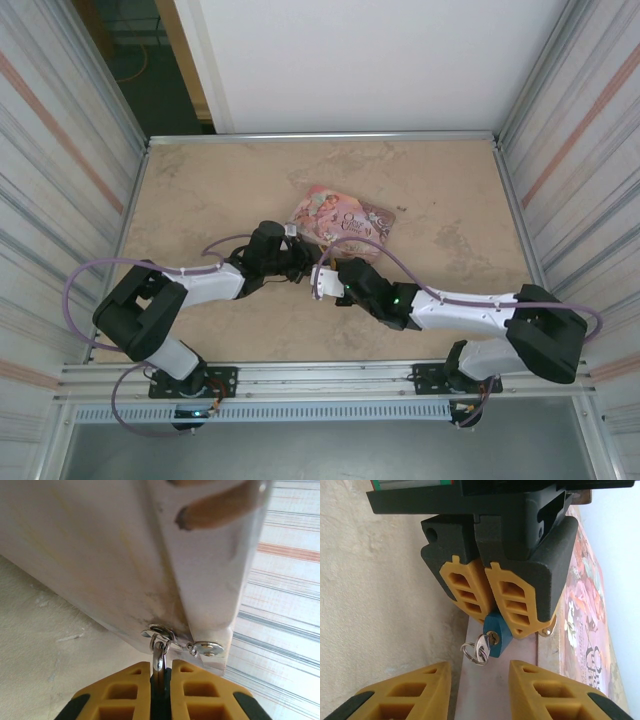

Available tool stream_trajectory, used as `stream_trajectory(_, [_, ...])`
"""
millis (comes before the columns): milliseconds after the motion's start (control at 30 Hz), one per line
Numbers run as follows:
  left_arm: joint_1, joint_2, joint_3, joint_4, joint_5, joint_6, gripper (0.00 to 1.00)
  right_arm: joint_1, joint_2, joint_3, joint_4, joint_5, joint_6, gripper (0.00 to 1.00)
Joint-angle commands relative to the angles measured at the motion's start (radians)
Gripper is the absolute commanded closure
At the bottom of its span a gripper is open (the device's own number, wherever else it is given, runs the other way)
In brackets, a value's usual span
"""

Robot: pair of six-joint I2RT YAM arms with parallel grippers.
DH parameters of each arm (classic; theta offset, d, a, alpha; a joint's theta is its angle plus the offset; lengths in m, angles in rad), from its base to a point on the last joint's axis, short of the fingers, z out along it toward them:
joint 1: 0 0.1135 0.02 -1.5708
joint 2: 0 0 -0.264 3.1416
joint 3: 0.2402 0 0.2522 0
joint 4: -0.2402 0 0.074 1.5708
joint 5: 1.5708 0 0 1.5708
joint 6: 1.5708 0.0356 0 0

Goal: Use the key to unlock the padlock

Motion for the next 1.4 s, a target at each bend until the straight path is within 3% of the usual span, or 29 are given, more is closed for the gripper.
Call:
stream_trajectory(0, [-0.012, -0.052, 0.026, 0.034, -0.002, -0.009, 1.00, -0.011, 0.015, 0.036, 0.033, 0.011, -0.008, 0.69])
stream_trajectory(1367, [-0.019, -0.044, 0.025, 0.040, 0.006, -0.019, 1.00, -0.020, 0.100, 0.025, 0.156, 0.057, 0.080, 0.91])
